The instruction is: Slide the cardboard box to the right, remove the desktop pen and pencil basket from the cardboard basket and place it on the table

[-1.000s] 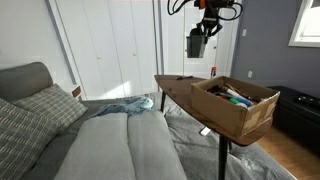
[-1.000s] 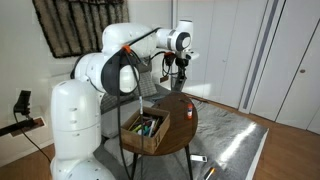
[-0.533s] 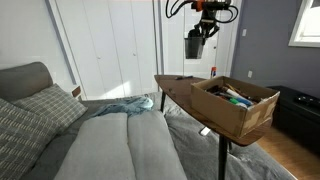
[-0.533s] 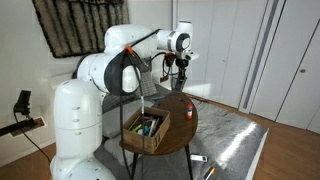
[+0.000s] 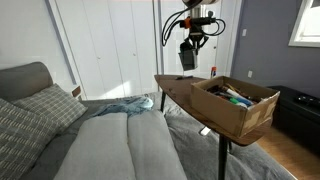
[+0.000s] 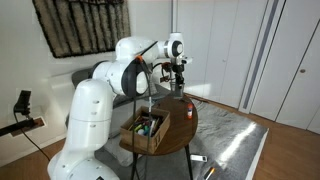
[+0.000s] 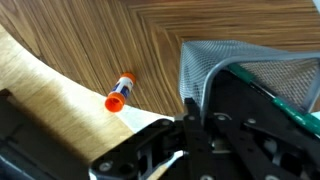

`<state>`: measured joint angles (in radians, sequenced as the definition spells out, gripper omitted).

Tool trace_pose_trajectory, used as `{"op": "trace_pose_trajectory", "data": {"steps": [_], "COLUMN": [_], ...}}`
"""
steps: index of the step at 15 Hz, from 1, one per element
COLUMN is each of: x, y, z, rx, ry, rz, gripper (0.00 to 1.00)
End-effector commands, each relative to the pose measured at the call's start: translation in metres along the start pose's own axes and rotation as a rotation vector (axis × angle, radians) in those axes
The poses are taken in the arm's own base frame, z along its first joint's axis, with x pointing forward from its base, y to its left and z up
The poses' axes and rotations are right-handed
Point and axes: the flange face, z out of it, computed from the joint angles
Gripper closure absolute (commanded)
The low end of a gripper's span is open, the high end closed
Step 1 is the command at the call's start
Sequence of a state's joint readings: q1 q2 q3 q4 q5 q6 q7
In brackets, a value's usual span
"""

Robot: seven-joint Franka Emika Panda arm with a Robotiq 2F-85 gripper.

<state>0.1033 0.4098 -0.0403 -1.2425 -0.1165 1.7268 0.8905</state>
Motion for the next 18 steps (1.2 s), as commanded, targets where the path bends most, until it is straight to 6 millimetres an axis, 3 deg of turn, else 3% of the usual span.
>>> {"op": "trace_pose_trajectory", "data": {"steps": [1, 5, 11, 14, 18], "x": [0.008, 0.019, 0.017, 0.005, 0.005], "y": [-0.024, -0.052, -0.068, -0.068, -0.073], "z": [-0.007, -0.001, 0.01, 0.015, 0.041], "rx": [-0.046, 0.169, 0.425, 0.453, 0.364], "ry": [0.123, 0.191, 0.125, 0.008, -0.025], "rz": [-0.078, -0.191, -0.316, -0.443, -0.525], "gripper": [0.99, 0.99, 0.99, 0.99, 0.99]}}
